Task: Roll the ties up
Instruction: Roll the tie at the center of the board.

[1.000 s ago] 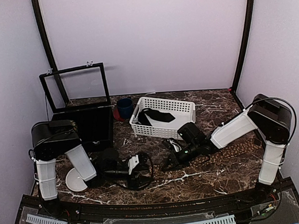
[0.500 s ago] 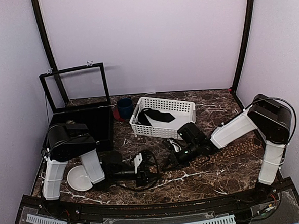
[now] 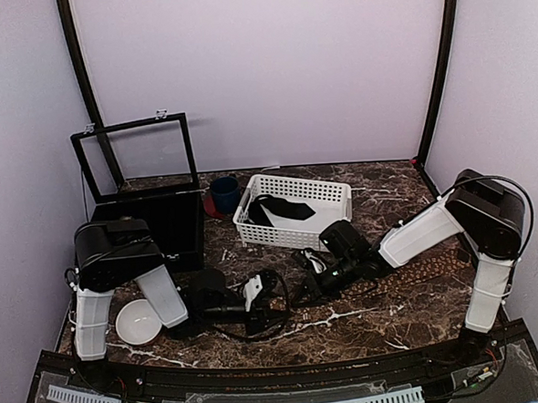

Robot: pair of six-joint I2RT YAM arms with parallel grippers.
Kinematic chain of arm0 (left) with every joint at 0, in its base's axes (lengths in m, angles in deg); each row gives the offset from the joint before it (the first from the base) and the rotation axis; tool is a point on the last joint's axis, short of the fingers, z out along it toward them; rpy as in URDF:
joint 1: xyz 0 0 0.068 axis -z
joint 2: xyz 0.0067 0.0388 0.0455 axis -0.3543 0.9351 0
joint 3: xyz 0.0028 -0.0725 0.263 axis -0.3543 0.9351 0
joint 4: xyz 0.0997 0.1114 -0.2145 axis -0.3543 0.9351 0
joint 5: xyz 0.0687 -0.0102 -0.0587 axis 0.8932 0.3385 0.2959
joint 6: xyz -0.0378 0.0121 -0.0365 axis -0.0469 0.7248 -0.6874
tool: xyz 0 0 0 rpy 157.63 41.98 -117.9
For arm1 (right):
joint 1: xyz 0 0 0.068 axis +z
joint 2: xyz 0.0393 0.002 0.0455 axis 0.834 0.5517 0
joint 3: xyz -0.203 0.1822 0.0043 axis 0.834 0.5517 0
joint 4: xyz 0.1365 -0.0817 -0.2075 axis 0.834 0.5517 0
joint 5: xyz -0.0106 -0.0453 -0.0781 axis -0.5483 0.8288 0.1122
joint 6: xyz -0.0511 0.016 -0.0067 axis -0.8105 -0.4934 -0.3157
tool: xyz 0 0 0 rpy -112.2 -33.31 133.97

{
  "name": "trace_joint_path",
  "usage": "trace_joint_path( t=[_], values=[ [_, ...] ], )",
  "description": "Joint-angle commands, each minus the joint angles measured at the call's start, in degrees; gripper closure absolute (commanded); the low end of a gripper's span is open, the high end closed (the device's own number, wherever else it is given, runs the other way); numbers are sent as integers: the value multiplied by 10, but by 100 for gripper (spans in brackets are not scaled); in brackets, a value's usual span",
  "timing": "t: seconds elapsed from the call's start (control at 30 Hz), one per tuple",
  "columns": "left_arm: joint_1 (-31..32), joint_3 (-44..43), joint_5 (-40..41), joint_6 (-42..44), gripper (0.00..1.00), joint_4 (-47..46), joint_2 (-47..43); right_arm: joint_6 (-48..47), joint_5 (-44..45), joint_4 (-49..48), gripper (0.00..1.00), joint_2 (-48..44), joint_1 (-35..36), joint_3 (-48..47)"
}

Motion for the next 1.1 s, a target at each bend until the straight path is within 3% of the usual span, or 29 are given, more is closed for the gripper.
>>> trace_joint_path(
  t=[0.0, 0.13, 0.23, 0.37, 0.5, 0.7, 0.8, 0.9, 1.07],
  values=[
    [1, -6, 9, 19, 65, 86, -6, 4, 39, 23, 100, 11, 4, 15],
    [1, -13, 13, 38, 77, 144, -26, 0, 39, 36, 97, -1, 2, 10],
    [1, -23, 31, 62, 80, 234, -56, -12, 46, 63, 87, -30, -5, 8],
    [1, -39, 57, 93, 80, 341, -82, -11, 38, 73, 64, -82, -8, 2],
    [1, -53, 66, 109, 81, 385, -84, 2, 12, 63, 57, -83, -4, -10],
    [1, -61, 63, 111, 80, 401, -85, -5, 4, 71, 64, -37, 12, -37],
    [1, -63, 61, 113, 79, 403, -85, -14, 14, 82, 78, -25, 12, -41],
    [1, -63, 60, 116, 76, 402, -86, -19, 26, 90, 99, -23, 11, -40],
    [-1, -42, 64, 114, 50, 353, -102, -15, 21, 74, 100, -20, 6, -20]
  ],
)
